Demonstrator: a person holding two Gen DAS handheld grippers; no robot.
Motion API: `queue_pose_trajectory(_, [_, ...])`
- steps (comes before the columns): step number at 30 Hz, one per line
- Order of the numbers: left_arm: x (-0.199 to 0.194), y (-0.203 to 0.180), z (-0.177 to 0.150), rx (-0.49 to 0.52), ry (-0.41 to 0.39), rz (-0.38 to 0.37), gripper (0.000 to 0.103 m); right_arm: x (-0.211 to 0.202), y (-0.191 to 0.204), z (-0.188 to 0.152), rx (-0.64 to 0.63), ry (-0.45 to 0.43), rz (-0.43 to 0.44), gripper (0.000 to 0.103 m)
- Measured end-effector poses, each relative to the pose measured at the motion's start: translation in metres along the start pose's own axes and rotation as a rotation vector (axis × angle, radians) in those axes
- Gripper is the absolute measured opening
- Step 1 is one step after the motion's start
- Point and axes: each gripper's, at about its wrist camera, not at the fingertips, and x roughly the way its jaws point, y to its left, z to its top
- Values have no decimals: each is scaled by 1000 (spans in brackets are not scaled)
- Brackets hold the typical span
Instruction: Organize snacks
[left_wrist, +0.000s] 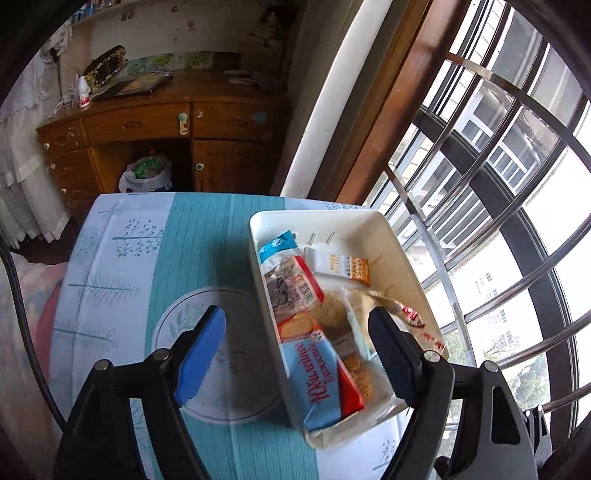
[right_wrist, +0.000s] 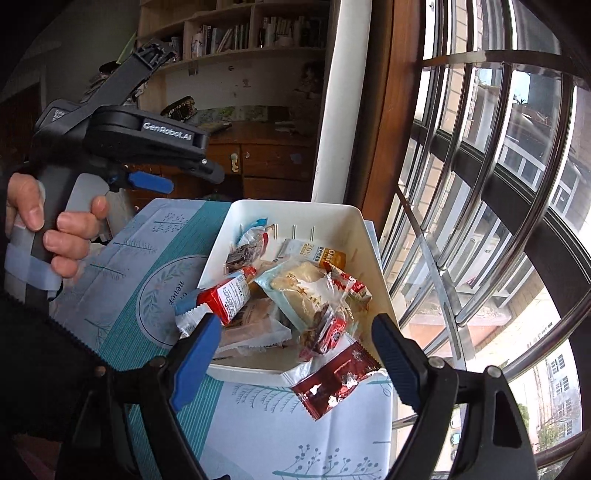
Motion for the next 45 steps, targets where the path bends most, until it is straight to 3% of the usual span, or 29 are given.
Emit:
queue_pose_trajectory(9, [-80, 65, -70, -66, 42, 71, 101, -28, 45, -16, 50, 32, 38, 94])
queue_pose_trajectory(14, [-134, 100, -107, -70, 30, 106, 102, -49, 76, -15, 31, 58, 41, 94])
queue_pose_trajectory(18, [-178, 115, -131, -40, 10, 86, 102, -66, 96, -12, 71, 111, 58, 94])
queue_pose_trajectory(24, [-226, 113, -159, -15, 7, 50, 102, -99, 113, -16, 171, 184, 69, 94])
queue_pose_trajectory(29, [-257, 86, -177, -3, 0, 51, 102, -140, 123, -15, 195, 198, 77, 94])
queue_pose_trajectory(32, [-268, 64, -185, 27, -14, 98, 102, -163, 130, -15, 194, 200, 105, 94])
queue_pose_trajectory(38, [-281, 30, -198, 44, -98, 217, 102, -197, 132, -19, 169, 168, 31, 95])
queue_pose_trajectory(45, [-272, 16, -216, 6, -78, 275, 102, -199, 115, -37, 205, 200, -26, 103])
